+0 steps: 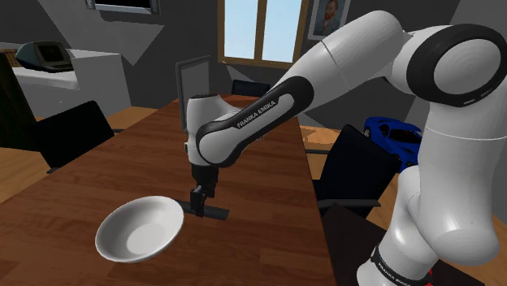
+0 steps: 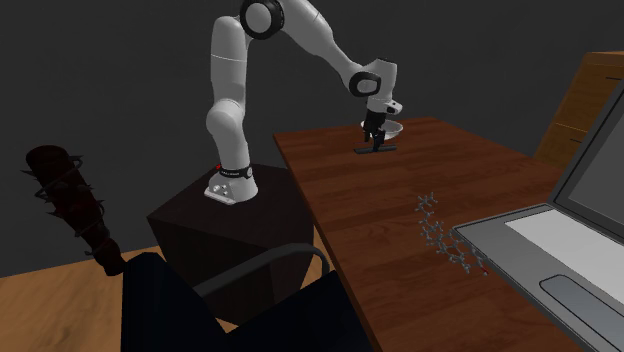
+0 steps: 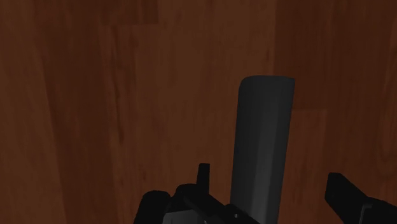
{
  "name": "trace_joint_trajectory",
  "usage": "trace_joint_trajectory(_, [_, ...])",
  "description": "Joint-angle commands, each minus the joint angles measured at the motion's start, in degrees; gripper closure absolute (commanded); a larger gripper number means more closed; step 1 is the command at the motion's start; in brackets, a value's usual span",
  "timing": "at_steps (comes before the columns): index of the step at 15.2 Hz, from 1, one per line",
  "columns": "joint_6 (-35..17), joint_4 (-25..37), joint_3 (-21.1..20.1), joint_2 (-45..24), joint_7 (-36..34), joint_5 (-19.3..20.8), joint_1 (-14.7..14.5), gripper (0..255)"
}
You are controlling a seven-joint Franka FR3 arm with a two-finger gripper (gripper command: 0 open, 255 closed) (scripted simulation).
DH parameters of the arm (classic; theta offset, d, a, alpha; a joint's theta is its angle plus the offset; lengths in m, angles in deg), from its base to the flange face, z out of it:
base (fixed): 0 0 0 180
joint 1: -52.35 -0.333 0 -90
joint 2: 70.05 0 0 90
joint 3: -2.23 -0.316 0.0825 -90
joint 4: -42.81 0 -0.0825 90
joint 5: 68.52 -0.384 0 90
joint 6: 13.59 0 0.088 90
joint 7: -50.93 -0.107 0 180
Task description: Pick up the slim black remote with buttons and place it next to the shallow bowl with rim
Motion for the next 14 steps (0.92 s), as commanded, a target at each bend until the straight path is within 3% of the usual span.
trace_joint_trajectory(1, [0.00, 0.00, 0.00, 0.00, 0.00, 0.00, 0.00, 0])
trace_joint_trajectory(6, [6.70, 2.96, 0.22, 3.73, -0.08, 0.17, 0.31, 0])
trace_joint_trajectory(14, [6.70, 2.96, 0.22, 3.73, -0.08, 0.17, 0.31, 0])
